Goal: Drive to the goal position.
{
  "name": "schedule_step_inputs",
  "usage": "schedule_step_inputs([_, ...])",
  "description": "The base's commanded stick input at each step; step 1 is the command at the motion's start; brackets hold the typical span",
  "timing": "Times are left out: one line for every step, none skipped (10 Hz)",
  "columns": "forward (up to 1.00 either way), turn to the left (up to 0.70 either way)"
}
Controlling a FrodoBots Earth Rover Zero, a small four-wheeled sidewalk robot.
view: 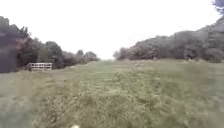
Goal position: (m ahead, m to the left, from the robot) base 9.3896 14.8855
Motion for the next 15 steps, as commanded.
schedule_step_inputs([0.85,0.0])
schedule_step_inputs([0.85,0.0])
schedule_step_inputs([0.85,0.0])
schedule_step_inputs([0.85,0.0])
schedule_step_inputs([0.85,0.0])
schedule_step_inputs([0.85,0.0])
schedule_step_inputs([0.85,-0.01])
schedule_step_inputs([0.85,-0.05])
schedule_step_inputs([0.85,-0.12])
schedule_step_inputs([0.85,-0.32])
schedule_step_inputs([0.85,-0.34])
schedule_step_inputs([0.85,-0.34])
schedule_step_inputs([0.85,-0.34])
schedule_step_inputs([0.85,-0.34])
schedule_step_inputs([0.85,-0.34])
